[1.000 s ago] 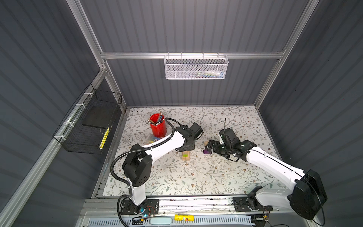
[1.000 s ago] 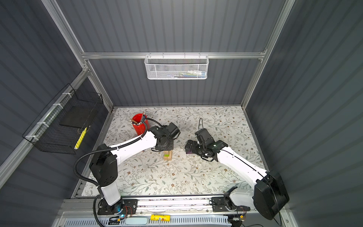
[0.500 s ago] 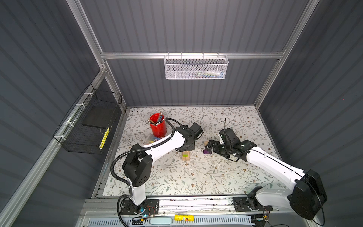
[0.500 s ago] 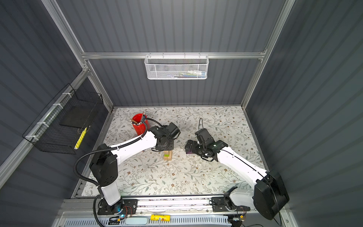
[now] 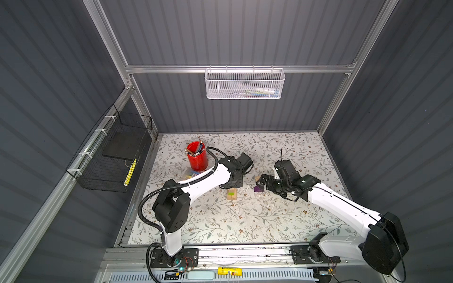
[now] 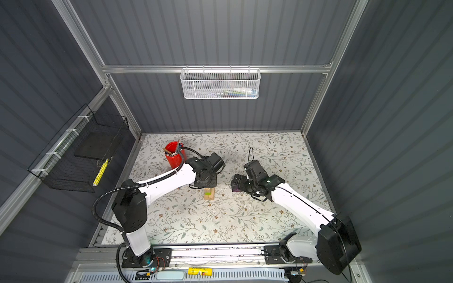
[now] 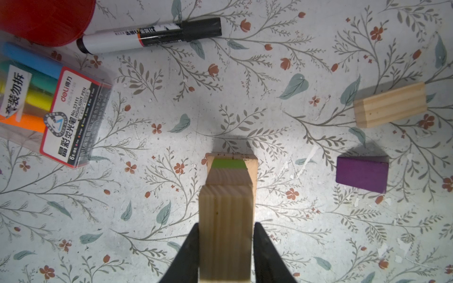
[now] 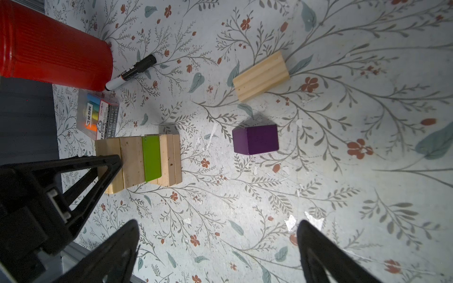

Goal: Build the wood block tower

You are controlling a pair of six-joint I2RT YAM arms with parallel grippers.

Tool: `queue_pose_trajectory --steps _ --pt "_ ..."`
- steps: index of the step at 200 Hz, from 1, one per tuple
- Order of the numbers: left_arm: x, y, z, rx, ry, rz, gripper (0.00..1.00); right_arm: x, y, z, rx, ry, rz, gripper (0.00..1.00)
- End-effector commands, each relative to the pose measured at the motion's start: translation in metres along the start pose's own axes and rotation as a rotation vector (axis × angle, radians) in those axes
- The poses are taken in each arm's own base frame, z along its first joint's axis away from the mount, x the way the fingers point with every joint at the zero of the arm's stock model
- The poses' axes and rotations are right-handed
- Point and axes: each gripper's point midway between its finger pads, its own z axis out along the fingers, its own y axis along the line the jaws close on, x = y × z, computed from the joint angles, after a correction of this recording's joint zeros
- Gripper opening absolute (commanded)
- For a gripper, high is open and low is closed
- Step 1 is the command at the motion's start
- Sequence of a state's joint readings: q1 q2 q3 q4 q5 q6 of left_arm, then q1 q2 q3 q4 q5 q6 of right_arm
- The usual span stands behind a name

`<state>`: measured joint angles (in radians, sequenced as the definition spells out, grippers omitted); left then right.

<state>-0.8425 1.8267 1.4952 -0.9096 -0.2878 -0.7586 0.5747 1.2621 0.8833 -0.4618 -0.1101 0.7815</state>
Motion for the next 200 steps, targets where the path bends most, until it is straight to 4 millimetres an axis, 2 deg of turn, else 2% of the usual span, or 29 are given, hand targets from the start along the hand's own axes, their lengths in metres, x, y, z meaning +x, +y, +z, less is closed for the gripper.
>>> queue_pose_trajectory --steps 1,72,94,127,151,184,187,200 --pt "-0.006 -0.001 0.003 -0.006 -0.008 0.013 0.36 -0.005 0.005 -0.008 -0.016 -0.012 -0.006 0.99" --pt "-0.012 0.001 -0.006 -0.011 -0.026 0.017 0.42 -0.004 0.004 -0.009 -0.01 -0.008 -0.01 0.99" --pt "-0.016 0.004 -0.016 -0.014 -0.044 0.024 0.49 -0.005 0.002 -0.009 0.002 -0.01 -0.009 0.99" --pt "-0.023 0.008 -0.037 0.016 -0.096 0.04 0.55 -0.014 -0.005 -0.008 0.086 -0.011 -0.009 0.99" --pt "-0.028 0.015 -0.058 0.043 -0.162 0.052 0.62 -0.022 -0.01 0.002 0.15 -0.005 -0.008 0.99" --pt "-0.031 0.025 -0.085 0.096 -0.257 0.066 0.69 -0.033 -0.017 0.025 0.233 0.015 0.012 0.99" --pt "-0.024 0.029 -0.079 0.084 -0.244 0.078 0.7 -0.034 -0.016 0.028 0.229 0.018 0.012 0.99" --pt "-0.02 0.036 -0.084 0.09 -0.267 0.085 0.73 -0.039 -0.014 0.038 0.217 0.011 0.024 0.99"
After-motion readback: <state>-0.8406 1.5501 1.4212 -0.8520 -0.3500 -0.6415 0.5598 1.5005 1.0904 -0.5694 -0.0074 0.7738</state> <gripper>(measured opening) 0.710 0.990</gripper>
